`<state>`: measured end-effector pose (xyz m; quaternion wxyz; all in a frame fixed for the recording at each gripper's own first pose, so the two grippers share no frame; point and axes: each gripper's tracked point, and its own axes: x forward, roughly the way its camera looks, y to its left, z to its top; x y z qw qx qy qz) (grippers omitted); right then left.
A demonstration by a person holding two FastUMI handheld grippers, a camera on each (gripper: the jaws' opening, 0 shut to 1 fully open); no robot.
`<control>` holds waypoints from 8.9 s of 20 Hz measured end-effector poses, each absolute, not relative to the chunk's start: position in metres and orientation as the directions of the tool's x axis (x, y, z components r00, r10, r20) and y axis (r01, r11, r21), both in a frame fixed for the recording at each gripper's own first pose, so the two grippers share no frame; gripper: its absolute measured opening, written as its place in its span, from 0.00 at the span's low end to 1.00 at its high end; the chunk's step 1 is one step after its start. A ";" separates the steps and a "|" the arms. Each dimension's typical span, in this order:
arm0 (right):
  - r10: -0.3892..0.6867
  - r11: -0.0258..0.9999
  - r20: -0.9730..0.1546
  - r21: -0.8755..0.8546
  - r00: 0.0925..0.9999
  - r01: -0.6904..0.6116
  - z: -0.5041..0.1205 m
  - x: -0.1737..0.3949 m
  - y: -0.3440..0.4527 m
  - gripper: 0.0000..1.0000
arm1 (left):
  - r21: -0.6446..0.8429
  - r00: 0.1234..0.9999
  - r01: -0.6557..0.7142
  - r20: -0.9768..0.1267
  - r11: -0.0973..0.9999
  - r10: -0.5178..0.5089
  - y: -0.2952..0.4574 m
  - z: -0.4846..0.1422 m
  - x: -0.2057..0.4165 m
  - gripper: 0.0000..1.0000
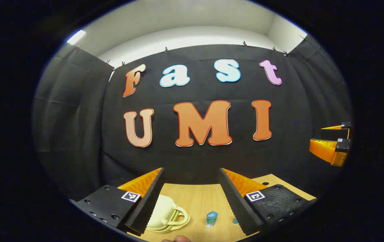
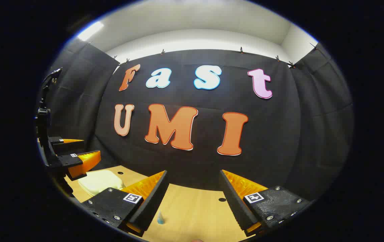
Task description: First open the suitcase, pack the skin care products into it, and then close the suitcase.
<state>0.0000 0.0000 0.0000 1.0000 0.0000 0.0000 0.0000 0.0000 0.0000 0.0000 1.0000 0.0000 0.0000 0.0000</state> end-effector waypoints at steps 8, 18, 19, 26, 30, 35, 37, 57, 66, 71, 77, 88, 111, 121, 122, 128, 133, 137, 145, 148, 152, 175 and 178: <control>-0.035 0.999 0.014 0.026 0.999 0.034 0.030 0.055 0.047 0.95 | -0.058 0.996 0.085 0.005 0.995 -0.085 0.033 0.012 0.076 1.00; -0.107 0.994 -0.050 -0.027 0.993 0.106 -0.001 0.048 0.069 0.95 | -0.051 0.990 0.126 0.067 0.991 -0.123 0.049 0.005 0.064 0.98; -0.116 0.993 -0.052 -0.027 0.992 0.114 -0.002 0.045 0.069 0.99 | -0.054 0.989 0.136 0.057 0.989 -0.133 0.045 0.000 0.062 0.99; -0.005 0.999 -0.065 0.041 0.998 0.008 -0.026 0.042 0.084 0.95 | -0.112 0.989 0.138 0.060 0.984 -0.132 0.034 -0.006 0.054 0.99; 0.033 0.999 -0.061 0.034 0.998 -0.031 -0.034 0.051 0.083 0.96 | -0.020 0.997 0.068 0.042 0.997 -0.067 0.040 -0.019 0.061 0.98; 0.053 0.998 -0.059 0.047 0.997 -0.051 -0.039 0.057 0.082 0.95 | 0.118 0.998 0.060 -0.020 0.991 -0.058 0.040 -0.049 0.061 0.98; 0.052 0.998 -0.066 0.043 0.996 -0.050 -0.044 0.057 0.080 0.95 | 0.177 0.996 0.071 -0.067 0.982 -0.060 0.040 -0.069 0.059 0.98; -0.056 0.998 -0.145 0.000 0.988 0.056 -0.072 0.043 0.034 0.95 | 0.617 0.893 0.386 -0.435 0.685 -0.112 0.032 -0.288 0.058 0.98; -0.076 0.997 -0.158 -0.005 0.985 0.076 -0.081 0.042 0.025 0.95 | 0.688 0.847 0.478 -0.525 0.546 -0.081 0.038 -0.341 0.052 0.97; -0.077 0.997 -0.156 0.000 0.985 0.078 -0.083 0.040 0.020 0.95 | 0.737 0.831 0.508 -0.556 0.446 -0.028 0.043 -0.365 0.056 0.88; -0.086 0.996 -0.157 0.005 0.984 0.088 -0.086 0.035 0.008 0.95 | 0.836 0.853 0.509 -0.521 0.204 0.007 0.034 -0.384 0.067 0.30; -0.063 0.998 -0.160 0.014 0.985 0.066 -0.097 0.031 -0.013 0.95 | 0.745 0.868 0.401 -0.494 0.534 0.038 0.063 -0.318 0.078 0.04; -0.041 0.997 -0.231 0.052 0.972 0.054 -0.096 0.075 0.110 0.96 | 0.366 0.904 -0.018 -0.391 0.931 0.172 0.376 -0.195 0.141 0.04; -0.078 0.994 -0.299 0.054 0.951 0.098 -0.099 0.094 0.175 0.95 | 0.336 0.802 -0.065 -0.542 0.940 0.250 0.533 -0.321 0.149 0.04; -0.082 0.994 -0.302 0.050 0.950 0.102 -0.098 0.094 0.178 0.95 | 0.328 0.788 -0.067 -0.561 0.942 0.252 0.539 -0.335 0.147 0.04; -0.105 0.989 -0.316 0.066 0.943 0.133 -0.101 0.101 0.180 0.95 | 0.358 0.740 -0.137 -0.583 0.923 0.336 0.574 -0.377 0.139 0.17; -0.111 0.987 -0.299 0.075 0.948 0.139 -0.100 0.103 0.175 0.95 | 0.303 0.810 -0.119 -0.521 0.946 0.268 0.533 -0.344 0.149 0.31; -0.111 0.990 -0.278 0.055 0.954 0.132 -0.104 0.103 0.162 0.96 | 0.310 0.871 -0.091 -0.435 0.946 0.226 0.473 -0.294 0.145 0.70; -0.063 0.995 -0.269 0.056 0.961 0.081 -0.119 0.092 0.121 0.95 | 0.195 0.955 -0.076 -0.267 0.978 0.127 0.323 -0.200 0.123 1.00; -0.016 0.998 -0.281 0.062 0.959 0.035 -0.131 0.083 0.112 0.95 | 0.135 0.968 -0.033 -0.243 0.990 0.065 0.248 -0.191 0.112 1.00; 0.052 0.997 -0.302 0.069 0.952 -0.033 -0.148 0.067 0.100 0.96 | 0.105 0.969 0.028 -0.248 0.994 -0.001 0.164 -0.197 0.094 0.99; 0.232 0.973 -0.337 0.085 0.912 -0.216 -0.268 0.038 0.108 0.96 | -0.024 0.890 0.272 -0.373 0.962 -0.261 -0.085 -0.378 0.080 0.99; 0.218 0.976 -0.344 0.090 0.913 -0.199 -0.285 0.043 0.104 0.96 | -0.046 0.873 0.288 -0.398 0.956 -0.282 -0.095 -0.398 0.087 0.99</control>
